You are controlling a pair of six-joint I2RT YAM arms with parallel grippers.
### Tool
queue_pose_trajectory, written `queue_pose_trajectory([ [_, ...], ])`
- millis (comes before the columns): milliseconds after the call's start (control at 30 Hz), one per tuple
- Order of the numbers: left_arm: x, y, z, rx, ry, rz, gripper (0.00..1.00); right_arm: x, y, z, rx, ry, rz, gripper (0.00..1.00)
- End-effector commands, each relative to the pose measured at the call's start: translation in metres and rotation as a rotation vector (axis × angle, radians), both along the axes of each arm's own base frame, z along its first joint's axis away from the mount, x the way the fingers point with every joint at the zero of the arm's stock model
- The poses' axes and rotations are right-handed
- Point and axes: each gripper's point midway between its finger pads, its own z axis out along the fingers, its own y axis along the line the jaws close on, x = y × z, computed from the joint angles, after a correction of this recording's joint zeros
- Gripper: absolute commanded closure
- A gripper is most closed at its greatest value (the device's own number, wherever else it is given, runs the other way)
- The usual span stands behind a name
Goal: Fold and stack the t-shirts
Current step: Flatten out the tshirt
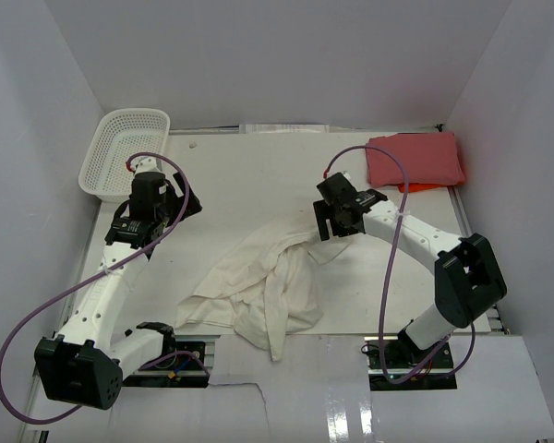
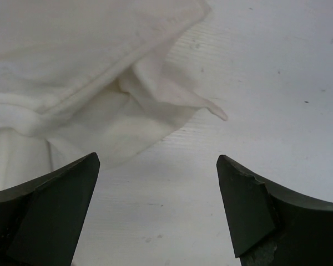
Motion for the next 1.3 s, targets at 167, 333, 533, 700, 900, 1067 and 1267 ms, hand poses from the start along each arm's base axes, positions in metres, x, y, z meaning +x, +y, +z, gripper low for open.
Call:
queue_pose_trajectory([
  [167, -0.001, -0.002, 0.001, -0.006, -0.009, -0.020, 0.02, 0.024, -0.056, 0.007, -0.135, -0.075, -0.169, 0.07],
  [333, -0.001, -0.003, 0.001, -0.005, -0.008, -0.024, 0.02, 0.040, -0.059, -0.009, -0.141, -0.029, -0.139, 0.07],
  [533, -0.001, -0.003, 0.000, -0.004, -0.006, -0.026, 0.02, 0.051, -0.050, -0.027, -0.076, 0.013, -0.053, 0.11],
  [700, 0.000, -0.004, -0.002, -0.005, 0.002, -0.031, 0.02, 0.056, -0.037, -0.028, -0.045, 0.025, 0.038, 0.45],
  [900, -0.001, -0.004, -0.001, -0.008, 0.001, -0.031, 0.02, 0.054, -0.030, -0.025, -0.006, 0.013, 0.077, 0.88],
  [1067, 0.000, -0.005, -0.003, -0.008, 0.006, -0.037, 0.02, 0.048, -0.017, -0.017, 0.067, 0.019, 0.121, 0.92],
  [1267, 0.001, -0.006, -0.004, -0.011, 0.009, -0.041, 0.02, 0.033, 0.042, 0.045, 0.384, -0.009, 0.287, 0.92],
])
